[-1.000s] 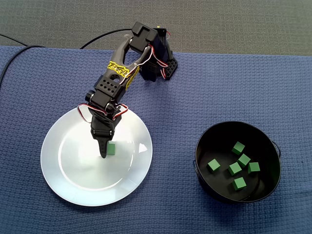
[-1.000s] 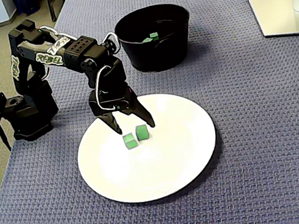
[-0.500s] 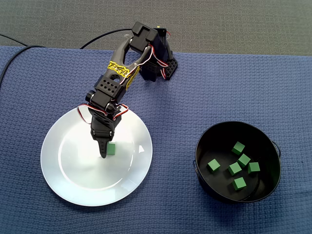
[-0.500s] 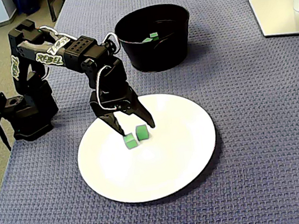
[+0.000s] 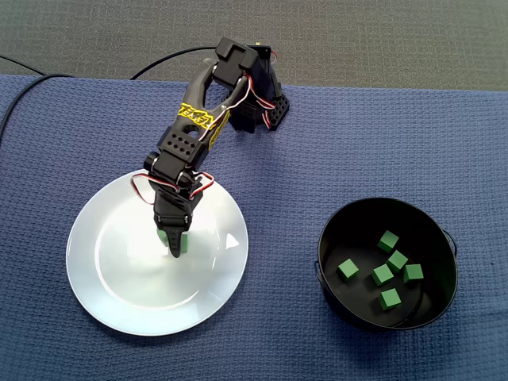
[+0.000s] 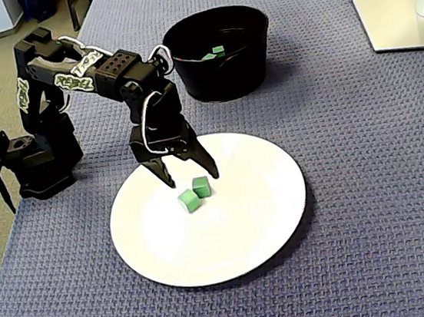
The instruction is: Pick up the items on the white plate and put them in the black container.
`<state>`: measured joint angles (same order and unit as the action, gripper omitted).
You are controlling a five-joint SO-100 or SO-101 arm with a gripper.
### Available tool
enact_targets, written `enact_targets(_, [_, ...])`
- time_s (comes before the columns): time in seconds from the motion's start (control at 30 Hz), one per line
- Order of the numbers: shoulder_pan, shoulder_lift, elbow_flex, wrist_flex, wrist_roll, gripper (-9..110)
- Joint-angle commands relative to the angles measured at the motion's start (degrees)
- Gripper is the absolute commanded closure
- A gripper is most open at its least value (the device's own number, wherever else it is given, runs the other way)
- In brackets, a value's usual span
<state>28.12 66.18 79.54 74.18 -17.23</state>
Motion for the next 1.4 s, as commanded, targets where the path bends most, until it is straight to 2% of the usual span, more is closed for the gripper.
enact_targets(0.0, [-0.4, 1.1, -0.5, 0.6, 0.6, 73])
enact_targets(0.53, [-0.5, 0.5, 2.0, -4.0, 0.0, 77])
enact_targets(0.7, [-0.2, 0.3, 2.8, -6.1, -1.0, 89])
enact_targets(1.0, [-0.3, 0.2, 4.8, -8.5, -1.2, 101])
enact_targets(1.23, [0.0, 1.0, 4.5, -7.6, -1.1, 102])
enact_targets(1.37, [1.0, 4.4, 0.4, -2.8, -1.0, 102])
